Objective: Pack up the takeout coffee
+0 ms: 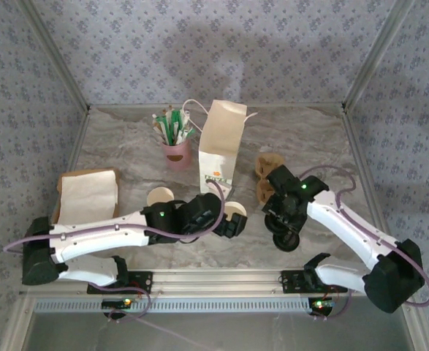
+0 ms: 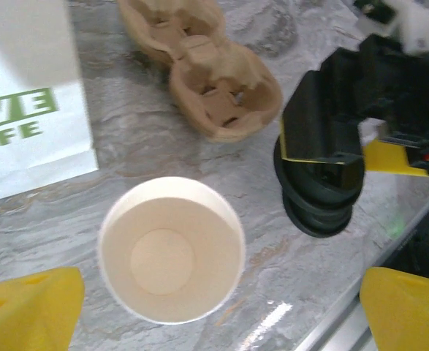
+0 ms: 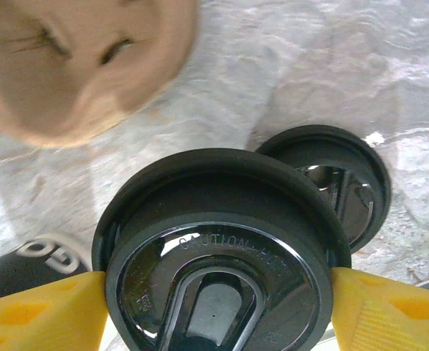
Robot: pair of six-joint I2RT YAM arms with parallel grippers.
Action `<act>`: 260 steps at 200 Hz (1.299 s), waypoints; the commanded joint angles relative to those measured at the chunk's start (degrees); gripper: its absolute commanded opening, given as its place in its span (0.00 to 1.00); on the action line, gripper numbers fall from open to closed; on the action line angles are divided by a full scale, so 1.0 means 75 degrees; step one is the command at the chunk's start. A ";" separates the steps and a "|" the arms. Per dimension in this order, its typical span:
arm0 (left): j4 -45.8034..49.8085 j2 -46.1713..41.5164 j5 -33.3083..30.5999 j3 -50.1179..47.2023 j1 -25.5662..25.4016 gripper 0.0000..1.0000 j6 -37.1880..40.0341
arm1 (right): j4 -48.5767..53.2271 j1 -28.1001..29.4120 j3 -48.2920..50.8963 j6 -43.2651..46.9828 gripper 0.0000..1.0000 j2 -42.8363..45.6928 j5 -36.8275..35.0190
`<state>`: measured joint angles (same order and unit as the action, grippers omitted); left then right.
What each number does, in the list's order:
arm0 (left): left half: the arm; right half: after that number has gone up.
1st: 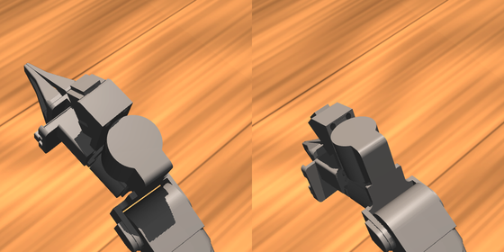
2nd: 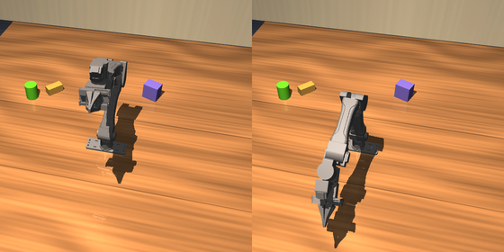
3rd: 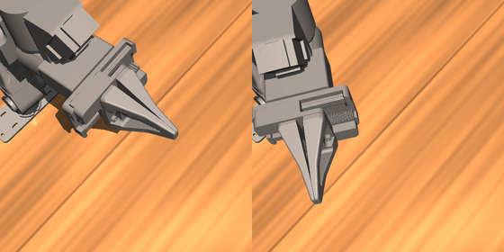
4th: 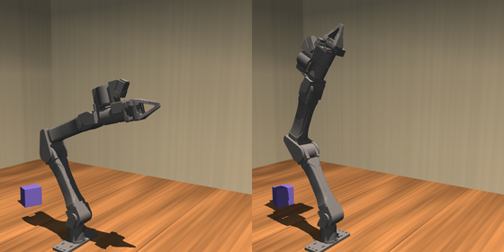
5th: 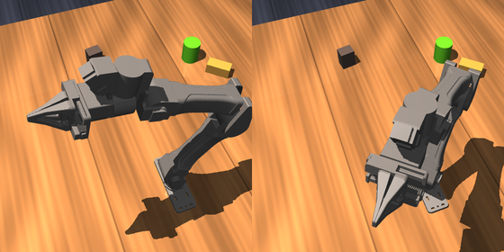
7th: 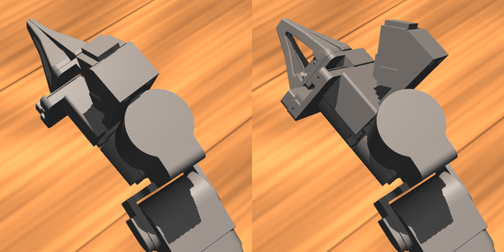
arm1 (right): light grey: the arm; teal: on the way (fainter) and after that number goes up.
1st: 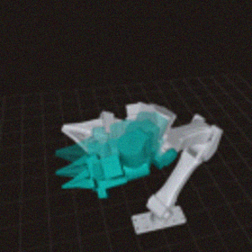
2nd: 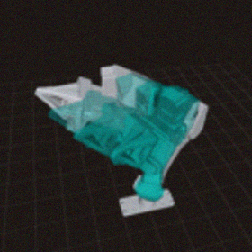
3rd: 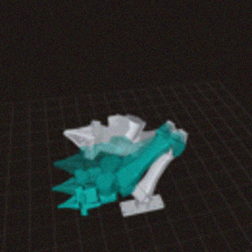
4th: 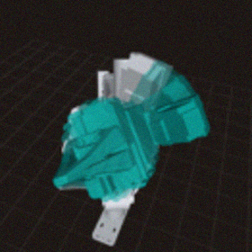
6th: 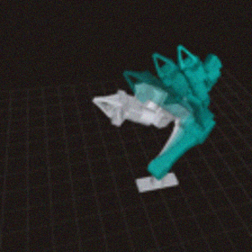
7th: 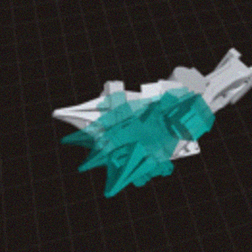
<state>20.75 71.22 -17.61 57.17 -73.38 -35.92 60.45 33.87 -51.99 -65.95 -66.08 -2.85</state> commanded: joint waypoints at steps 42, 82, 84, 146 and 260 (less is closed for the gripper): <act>-0.0248 -0.1497 0.0427 -0.1182 0.0915 0.97 -0.0529 | 0.0671 0.1032 -0.1389 0.0116 0.79 -0.0517 -0.0623; -0.0164 -0.2563 0.0478 -0.1761 0.1170 0.97 -0.0603 | 0.0599 0.1548 -0.1968 0.0189 0.79 -0.1025 -0.0623; -0.0150 -0.2610 0.0468 -0.1771 0.1171 0.97 -0.0610 | 0.0589 0.1574 -0.1991 0.0194 0.79 -0.1045 -0.0620; 0.0163 -0.3458 0.0267 -0.2138 0.1195 0.97 -0.0671 | 0.0253 0.1990 -0.2658 0.0227 0.79 -0.1804 -0.0371; 0.0050 -0.3480 0.0273 -0.2302 0.1219 0.96 -0.0629 | 0.0119 0.2432 -0.3244 0.0214 0.79 -0.2742 -0.0199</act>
<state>21.23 45.63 -14.66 40.27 -64.60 -40.21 60.45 51.31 -74.24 -64.84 -85.73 -4.60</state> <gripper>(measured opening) 0.965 0.789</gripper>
